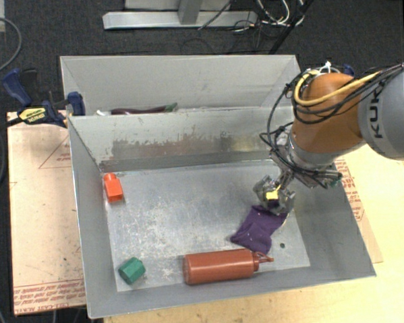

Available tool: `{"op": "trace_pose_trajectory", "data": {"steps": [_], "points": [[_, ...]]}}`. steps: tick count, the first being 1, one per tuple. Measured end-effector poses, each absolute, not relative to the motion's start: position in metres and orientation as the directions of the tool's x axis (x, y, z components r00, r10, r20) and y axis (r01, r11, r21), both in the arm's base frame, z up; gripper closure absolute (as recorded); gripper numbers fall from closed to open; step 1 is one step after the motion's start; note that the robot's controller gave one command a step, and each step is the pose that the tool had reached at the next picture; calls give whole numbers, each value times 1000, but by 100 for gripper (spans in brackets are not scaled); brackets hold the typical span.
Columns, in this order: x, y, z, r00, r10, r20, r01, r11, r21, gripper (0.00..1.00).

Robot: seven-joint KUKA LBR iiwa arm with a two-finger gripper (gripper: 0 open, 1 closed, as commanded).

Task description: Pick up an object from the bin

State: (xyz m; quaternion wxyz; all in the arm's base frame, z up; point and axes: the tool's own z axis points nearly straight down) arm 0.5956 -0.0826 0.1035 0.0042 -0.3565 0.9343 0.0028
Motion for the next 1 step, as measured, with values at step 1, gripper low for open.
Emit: {"op": "trace_pose_trajectory", "data": {"steps": [1], "points": [[596, -83, 114, -745, -666, -11, -667, 746, -1, 100]]}}
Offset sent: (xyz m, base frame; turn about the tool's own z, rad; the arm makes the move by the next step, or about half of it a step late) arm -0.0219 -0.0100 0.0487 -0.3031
